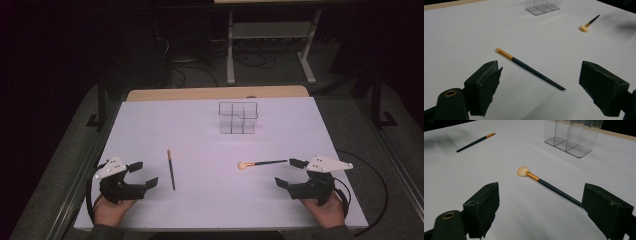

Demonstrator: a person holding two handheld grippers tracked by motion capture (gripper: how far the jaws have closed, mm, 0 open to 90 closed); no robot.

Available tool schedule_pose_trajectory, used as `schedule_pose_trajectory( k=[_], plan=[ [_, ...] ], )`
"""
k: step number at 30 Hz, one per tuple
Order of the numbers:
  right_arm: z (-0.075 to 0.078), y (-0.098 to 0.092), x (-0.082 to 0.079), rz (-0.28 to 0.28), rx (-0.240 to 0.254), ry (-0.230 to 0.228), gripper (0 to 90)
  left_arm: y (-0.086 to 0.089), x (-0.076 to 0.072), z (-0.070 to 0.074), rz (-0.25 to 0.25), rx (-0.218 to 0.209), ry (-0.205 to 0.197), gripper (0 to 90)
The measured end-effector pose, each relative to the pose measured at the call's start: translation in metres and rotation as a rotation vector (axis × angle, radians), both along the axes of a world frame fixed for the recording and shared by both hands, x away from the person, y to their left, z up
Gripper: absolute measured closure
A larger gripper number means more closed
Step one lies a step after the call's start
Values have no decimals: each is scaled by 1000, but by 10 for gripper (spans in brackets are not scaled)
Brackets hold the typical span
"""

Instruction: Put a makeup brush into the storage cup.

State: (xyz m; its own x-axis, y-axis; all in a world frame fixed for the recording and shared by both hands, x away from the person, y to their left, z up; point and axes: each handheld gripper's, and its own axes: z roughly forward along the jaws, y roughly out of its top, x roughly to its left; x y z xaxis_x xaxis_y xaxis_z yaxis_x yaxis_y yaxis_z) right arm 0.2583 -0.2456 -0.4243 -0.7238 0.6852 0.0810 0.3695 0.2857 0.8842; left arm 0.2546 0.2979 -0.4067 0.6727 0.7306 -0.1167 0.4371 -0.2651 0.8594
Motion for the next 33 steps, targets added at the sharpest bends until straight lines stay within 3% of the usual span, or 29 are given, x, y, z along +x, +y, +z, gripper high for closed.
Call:
schedule_pose_trajectory(
  k=[33],
  plan=[
    [-1,-1,-1,-5,-2,8,137,-2,4,0,15,-16,12,159]
  ],
)
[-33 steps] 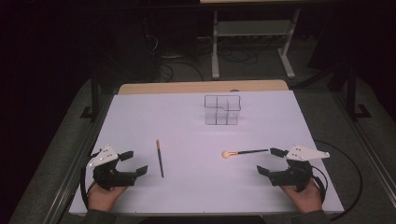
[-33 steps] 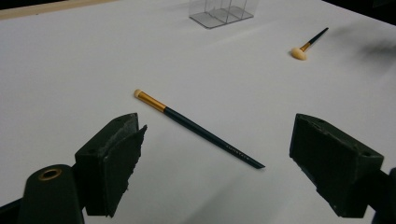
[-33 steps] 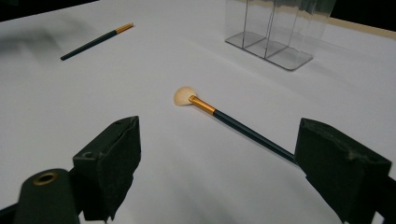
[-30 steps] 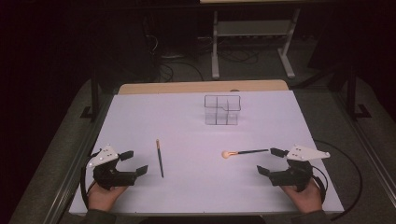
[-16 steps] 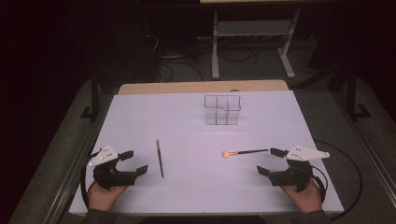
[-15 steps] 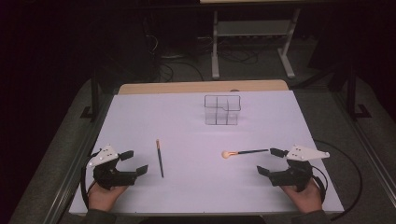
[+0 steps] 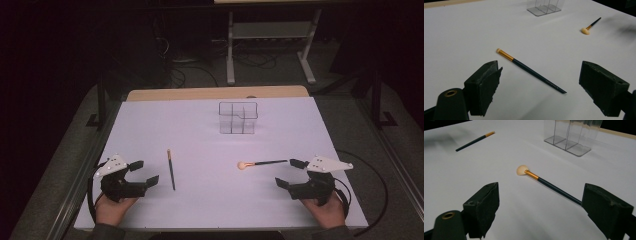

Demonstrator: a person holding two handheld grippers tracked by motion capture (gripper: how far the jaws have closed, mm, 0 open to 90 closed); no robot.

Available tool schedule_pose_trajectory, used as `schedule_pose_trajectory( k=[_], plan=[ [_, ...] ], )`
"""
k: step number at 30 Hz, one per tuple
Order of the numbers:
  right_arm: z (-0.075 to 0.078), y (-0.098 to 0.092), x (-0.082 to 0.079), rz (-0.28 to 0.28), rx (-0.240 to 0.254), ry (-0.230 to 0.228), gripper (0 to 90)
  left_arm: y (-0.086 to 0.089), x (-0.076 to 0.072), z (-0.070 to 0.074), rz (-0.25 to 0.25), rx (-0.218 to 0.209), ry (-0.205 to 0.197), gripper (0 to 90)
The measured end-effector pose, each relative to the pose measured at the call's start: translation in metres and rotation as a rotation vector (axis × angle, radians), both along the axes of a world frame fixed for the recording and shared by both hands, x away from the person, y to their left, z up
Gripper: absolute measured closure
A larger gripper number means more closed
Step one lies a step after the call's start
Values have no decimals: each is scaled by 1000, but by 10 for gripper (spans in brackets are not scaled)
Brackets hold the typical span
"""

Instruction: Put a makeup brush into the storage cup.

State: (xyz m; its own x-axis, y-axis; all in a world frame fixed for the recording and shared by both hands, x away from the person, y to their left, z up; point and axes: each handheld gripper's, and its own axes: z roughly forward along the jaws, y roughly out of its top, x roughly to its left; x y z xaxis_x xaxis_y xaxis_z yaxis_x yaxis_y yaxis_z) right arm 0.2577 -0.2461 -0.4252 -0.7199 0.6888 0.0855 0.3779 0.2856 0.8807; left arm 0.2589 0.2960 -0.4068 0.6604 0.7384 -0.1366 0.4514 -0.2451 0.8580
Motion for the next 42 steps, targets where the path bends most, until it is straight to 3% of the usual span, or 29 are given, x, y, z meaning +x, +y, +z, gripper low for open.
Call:
schedule_pose_trajectory(
  k=[29,42],
  plan=[
    [0,2,-1,-1,-13,1,137,-9,6,4,26,-17,-3,159],
    [-1,2,-1,-2,-19,6,137,-10,13,11,40,-9,32,161]
  ],
)
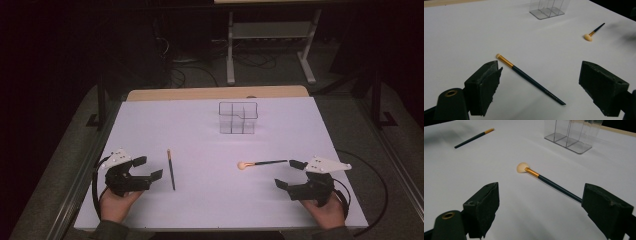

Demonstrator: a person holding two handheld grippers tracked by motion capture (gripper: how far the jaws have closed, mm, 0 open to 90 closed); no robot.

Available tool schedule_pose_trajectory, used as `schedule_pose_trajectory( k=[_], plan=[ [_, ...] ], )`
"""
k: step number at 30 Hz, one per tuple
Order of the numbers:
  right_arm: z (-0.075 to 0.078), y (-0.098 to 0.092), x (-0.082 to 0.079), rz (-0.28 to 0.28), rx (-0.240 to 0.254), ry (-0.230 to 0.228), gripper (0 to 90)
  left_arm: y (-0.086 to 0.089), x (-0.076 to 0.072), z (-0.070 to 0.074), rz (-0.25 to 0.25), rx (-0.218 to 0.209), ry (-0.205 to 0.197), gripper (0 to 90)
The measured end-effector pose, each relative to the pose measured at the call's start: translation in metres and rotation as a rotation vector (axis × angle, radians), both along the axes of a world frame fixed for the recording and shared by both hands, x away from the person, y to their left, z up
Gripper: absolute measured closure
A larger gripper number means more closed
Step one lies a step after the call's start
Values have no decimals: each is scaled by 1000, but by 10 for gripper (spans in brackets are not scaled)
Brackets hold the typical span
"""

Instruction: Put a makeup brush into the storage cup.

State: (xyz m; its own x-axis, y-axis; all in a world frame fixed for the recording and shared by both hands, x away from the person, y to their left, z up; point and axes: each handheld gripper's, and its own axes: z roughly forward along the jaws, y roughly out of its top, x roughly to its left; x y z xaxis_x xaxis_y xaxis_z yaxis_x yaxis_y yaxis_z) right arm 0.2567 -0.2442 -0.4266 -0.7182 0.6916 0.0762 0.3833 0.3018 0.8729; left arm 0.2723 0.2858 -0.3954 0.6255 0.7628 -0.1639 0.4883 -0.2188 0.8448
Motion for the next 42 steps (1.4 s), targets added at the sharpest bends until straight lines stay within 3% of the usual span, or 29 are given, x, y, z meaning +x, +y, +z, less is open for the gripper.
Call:
schedule_pose_trajectory(
  k=[8,19,23,42],
  plan=[
    [-1,-3,0,-8,8,3,137,-5,6,15,11,16,-7,161],
    [0,-4,-1,-9,8,0,137,-12,13,19,32,34,9,164],
    [1,-4,-2,-13,10,-2,137,-13,18,17,46,25,37,176],
    [2,-6,-2,-8,24,-6,137,-42,44,22,51,113,104,236]
  ],
)
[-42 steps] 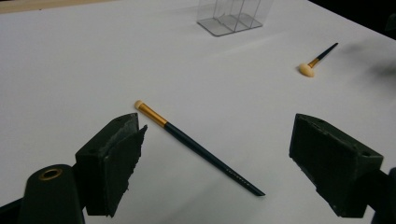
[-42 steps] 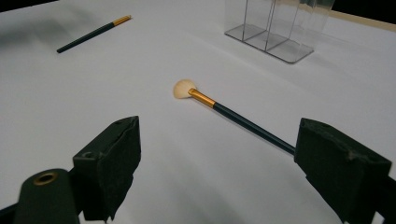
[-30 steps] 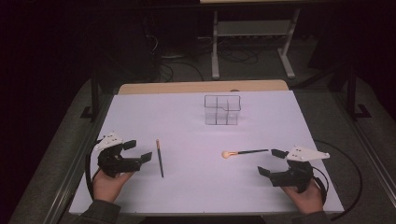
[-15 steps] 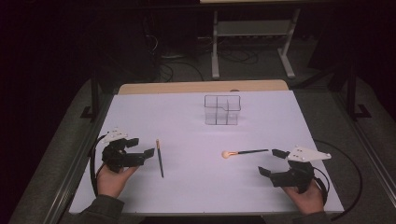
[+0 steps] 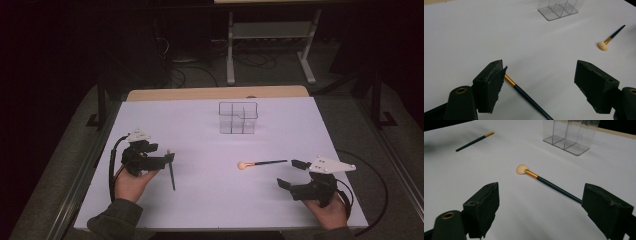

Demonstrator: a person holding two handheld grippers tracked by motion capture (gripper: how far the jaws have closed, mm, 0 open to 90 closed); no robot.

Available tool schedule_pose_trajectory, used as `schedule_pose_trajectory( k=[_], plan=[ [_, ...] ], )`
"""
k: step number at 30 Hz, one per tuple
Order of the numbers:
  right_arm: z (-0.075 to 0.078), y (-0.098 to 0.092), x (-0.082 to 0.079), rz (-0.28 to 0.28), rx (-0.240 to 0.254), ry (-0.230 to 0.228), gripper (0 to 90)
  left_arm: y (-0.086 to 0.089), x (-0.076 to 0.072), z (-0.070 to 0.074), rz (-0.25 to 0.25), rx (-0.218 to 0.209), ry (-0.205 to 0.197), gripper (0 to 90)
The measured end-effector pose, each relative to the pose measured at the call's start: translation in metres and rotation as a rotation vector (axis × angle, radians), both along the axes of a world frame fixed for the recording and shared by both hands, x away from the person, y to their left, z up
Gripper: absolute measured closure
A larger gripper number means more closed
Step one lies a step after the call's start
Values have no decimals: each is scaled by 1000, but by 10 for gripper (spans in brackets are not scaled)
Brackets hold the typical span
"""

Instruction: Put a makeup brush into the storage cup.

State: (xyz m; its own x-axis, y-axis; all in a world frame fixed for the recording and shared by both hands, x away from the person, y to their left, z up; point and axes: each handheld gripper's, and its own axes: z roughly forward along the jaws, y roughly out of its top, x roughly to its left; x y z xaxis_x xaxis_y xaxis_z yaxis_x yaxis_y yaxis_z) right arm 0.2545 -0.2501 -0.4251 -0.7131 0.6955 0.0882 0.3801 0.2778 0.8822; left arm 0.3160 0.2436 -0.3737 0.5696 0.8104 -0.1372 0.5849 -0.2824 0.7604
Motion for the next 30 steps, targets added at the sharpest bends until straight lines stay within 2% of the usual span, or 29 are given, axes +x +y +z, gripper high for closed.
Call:
schedule_pose_trajectory(
  k=[10,16,22,30],
  plan=[
    [0,0,0,3,2,0,137,-3,13,-9,22,28,69,268],
    [1,0,0,4,5,1,137,-4,19,-14,36,58,97,294],
    [0,0,0,6,5,1,137,-5,24,-18,59,61,122,305],
    [0,0,0,7,6,1,138,-8,29,-23,60,78,148,328]
  ],
)
